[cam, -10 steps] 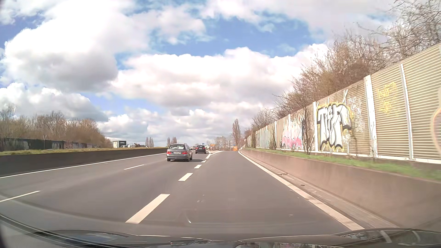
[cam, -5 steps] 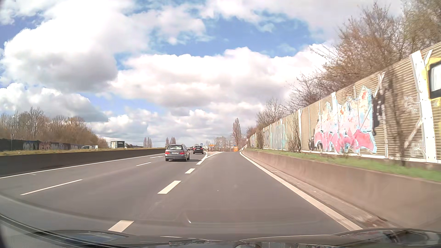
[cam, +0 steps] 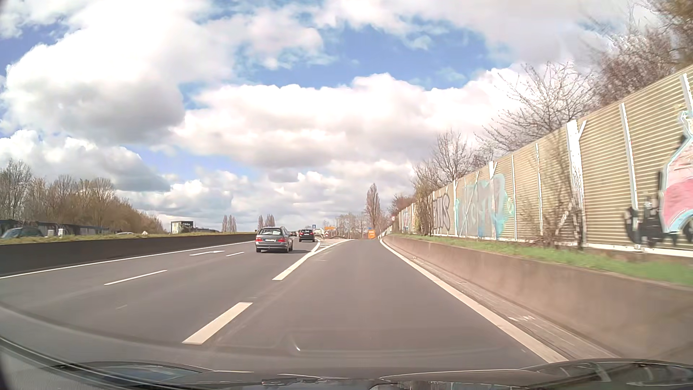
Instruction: Follow the waypoints while adhering to traffic rules and regulations
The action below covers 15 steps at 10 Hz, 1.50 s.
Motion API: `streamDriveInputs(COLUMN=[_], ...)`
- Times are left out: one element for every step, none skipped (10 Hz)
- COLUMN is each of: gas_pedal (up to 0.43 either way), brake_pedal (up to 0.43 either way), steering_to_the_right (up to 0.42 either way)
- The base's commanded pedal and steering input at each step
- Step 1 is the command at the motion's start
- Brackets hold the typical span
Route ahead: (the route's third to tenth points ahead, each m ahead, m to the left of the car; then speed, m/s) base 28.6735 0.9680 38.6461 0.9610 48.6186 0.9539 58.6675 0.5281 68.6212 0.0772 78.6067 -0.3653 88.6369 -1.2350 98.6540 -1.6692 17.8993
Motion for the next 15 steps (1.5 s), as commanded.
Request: streamDriveInputs(gas_pedal=[0.0,0.0,0.0,0.0,0.0,0.0,0.0,0.0,0.0,0.0,0.0,0.0,0.0,0.0,0.0], brake_pedal=[0.0,0.0,0.073,0.134,0.134,0.128,0.018,0.0,0.0,0.0,0.0,0.0,0.0,0.0,0.0], steering_to_the_right=[-0.002,0.0,0.0,0.0,0.0,0.001,0.001,0.0,0.0,0.0,0.0,0.0,0.0,0.0,0.0])
